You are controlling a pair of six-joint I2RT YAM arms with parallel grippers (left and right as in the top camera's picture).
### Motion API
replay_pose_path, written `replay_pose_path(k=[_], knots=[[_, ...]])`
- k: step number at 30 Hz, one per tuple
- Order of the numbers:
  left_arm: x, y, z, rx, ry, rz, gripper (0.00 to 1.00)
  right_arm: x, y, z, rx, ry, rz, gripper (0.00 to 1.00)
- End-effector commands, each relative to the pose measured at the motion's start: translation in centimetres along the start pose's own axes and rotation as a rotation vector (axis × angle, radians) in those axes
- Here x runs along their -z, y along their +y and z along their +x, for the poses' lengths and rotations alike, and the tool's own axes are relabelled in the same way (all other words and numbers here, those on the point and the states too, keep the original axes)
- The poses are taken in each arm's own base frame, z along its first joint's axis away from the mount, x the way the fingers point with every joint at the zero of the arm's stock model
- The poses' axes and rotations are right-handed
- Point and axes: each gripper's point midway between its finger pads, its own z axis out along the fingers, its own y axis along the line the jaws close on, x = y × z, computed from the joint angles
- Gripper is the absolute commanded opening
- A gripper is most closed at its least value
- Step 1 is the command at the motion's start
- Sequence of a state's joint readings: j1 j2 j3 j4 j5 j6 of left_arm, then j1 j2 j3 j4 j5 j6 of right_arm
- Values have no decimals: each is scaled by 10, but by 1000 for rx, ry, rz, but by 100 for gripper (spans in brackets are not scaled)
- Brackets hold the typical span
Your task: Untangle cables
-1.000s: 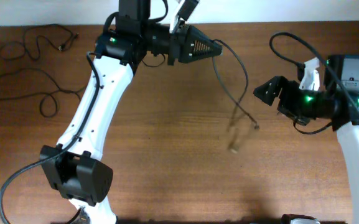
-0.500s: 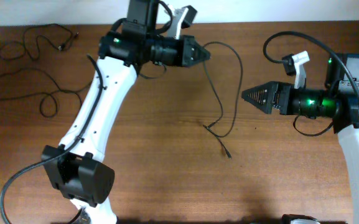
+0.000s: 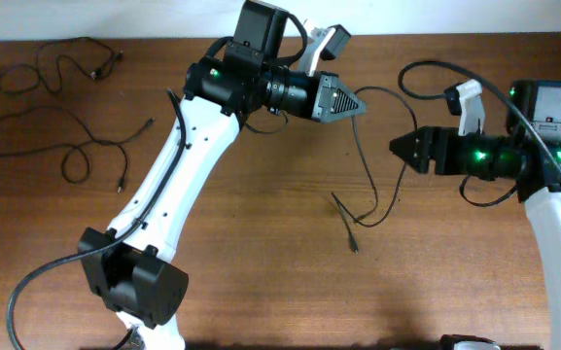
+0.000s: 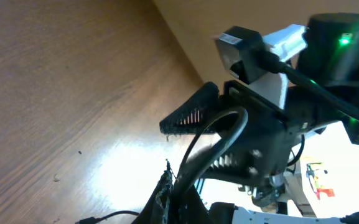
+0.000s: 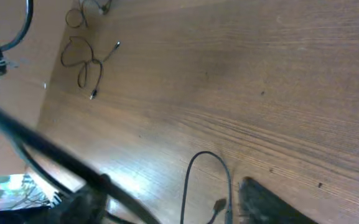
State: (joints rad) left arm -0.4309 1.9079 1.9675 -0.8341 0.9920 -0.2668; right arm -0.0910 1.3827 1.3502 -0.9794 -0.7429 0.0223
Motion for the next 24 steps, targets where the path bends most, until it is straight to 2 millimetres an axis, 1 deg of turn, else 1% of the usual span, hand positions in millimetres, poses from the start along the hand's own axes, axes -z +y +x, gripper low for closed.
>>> replay_pose_path(k=[1, 3, 4, 6, 8, 10, 12, 13, 14, 15, 16, 17, 18, 20, 21, 22, 23, 24], knots=[[-1, -5, 0, 4, 10, 46, 0, 0, 1, -1, 7, 0, -8, 52], [1, -15, 1, -4, 20, 105, 0, -1, -1, 0, 3, 4, -4, 43], [5, -20, 0, -12, 18, 143, 0, -2, -2, 1, -1, 8, -4, 32], [15, -13, -7, -12, -6, 140, 0, -3, -2, 5, -13, 22, -6, 4], [24, -6, -11, 1, -24, 125, 0, -3, 4, 8, -23, 31, -43, 4], [27, -2, -12, 6, -32, 117, 2, -1, 17, 7, -18, 26, -116, 4], [27, 10, -13, -15, -43, 53, 22, 5, 26, 2, -9, 6, -136, 4], [27, 25, -12, -30, -49, -34, 40, 12, 33, -2, -2, -18, -136, 4], [31, 61, -7, 0, -47, -239, 47, 22, 42, -9, 18, -52, -138, 4], [40, 89, 0, 42, -38, -408, 50, 36, 55, -16, 61, -93, -140, 4], [52, 112, 7, 71, -27, -554, 53, 46, 64, -20, 94, -124, -141, 4], [58, 121, 11, 83, -20, -623, 54, 56, 73, -23, 123, -151, -142, 4], [64, 129, 15, 94, -13, -680, 54, 64, 81, -24, 149, -176, -143, 4], [66, 131, 15, 93, -14, -695, 61, 72, 88, -21, 163, -192, -144, 4], [66, 131, 14, 92, -15, -694, 65, 74, 90, -19, 140, -195, -147, 4], [66, 131, 14, 92, -15, -694, 66, 76, 92, -19, 82, -196, -154, 4], [66, 131, 14, 92, -15, -693, 66, 77, 93, -19, -68, -187, -169, 4], [66, 131, 14, 92, -14, -693, 66, 78, 96, -18, -256, -164, -201, 4]])
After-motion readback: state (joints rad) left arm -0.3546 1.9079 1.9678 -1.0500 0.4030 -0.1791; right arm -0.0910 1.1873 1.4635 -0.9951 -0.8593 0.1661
